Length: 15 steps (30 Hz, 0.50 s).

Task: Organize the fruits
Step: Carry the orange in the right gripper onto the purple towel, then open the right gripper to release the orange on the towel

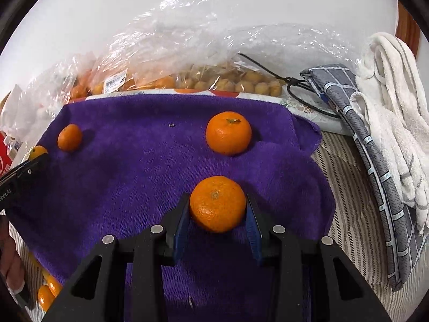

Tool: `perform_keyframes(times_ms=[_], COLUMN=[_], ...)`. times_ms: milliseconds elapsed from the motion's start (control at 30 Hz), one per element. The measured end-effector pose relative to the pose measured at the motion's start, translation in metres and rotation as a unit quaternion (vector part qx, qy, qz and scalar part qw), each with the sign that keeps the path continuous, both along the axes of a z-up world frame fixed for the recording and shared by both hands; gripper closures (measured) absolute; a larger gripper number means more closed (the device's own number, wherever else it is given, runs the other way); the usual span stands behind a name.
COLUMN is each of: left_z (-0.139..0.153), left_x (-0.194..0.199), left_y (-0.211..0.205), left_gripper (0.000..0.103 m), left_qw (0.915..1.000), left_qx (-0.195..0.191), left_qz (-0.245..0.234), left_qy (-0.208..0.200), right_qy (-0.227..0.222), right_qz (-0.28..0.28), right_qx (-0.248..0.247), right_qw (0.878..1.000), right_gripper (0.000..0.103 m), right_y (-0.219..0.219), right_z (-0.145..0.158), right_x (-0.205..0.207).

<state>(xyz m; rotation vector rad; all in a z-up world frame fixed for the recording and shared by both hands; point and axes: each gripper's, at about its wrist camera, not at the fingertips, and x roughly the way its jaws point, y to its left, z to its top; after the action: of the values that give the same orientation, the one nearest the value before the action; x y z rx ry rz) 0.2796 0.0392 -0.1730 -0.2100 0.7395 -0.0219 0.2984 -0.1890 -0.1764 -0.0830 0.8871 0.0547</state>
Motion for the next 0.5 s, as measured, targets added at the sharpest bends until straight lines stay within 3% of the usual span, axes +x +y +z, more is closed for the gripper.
perform_keyframes(times_ms=[433, 500], left_z=[-0.0007, -0.0008], left_x=[0.0002, 0.0001], left_y=[-0.0005, -0.0006], left_gripper=[0.072, 0.072], left_qw=[1.0000, 1.0000], left_qx=[0.003, 0.004], left_qz=[0.000, 0.000], left_qy=[-0.002, -0.002], right_qy=[0.002, 0.000], right_qz=[-0.001, -0.001], right_qx=[-0.001, -0.007], right_qw=[1.000, 1.000], right_gripper=[0.064, 0.059], right_y=[-0.0012, 0.0004], right_z=[-0.0004, -0.0002], right_x=[-0.0010, -0.0010])
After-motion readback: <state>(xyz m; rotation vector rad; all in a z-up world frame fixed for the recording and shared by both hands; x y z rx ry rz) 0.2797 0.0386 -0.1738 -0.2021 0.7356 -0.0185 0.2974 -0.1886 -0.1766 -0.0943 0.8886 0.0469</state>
